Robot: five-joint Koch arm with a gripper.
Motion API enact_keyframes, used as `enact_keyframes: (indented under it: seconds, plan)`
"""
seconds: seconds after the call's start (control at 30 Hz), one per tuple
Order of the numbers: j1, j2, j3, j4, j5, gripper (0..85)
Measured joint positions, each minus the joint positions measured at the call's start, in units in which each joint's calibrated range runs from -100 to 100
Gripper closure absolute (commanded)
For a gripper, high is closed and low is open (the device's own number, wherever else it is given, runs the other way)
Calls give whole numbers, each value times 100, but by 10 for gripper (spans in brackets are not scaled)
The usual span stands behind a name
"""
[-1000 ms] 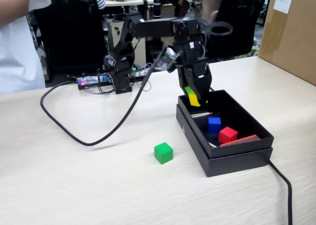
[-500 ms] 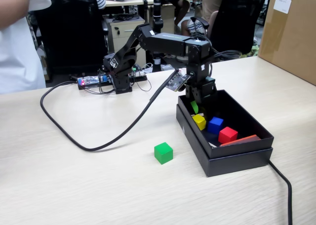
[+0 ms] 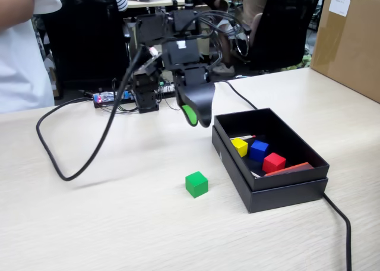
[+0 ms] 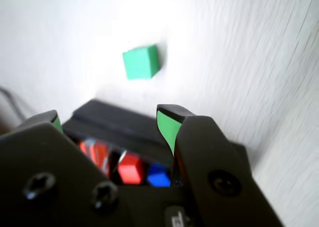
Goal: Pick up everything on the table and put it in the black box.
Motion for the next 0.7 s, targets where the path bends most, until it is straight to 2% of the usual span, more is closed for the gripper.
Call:
enact_keyframes:
  seconds: [0.2,0.43,0.63,0.7]
  plan:
    - [-171,1631,155,0,-147,435]
    - [-151,2951,1314,0,-147,436]
    - [-132,3573,1488,0,-147,442]
    - [-132,3754,1607,0,-151,564]
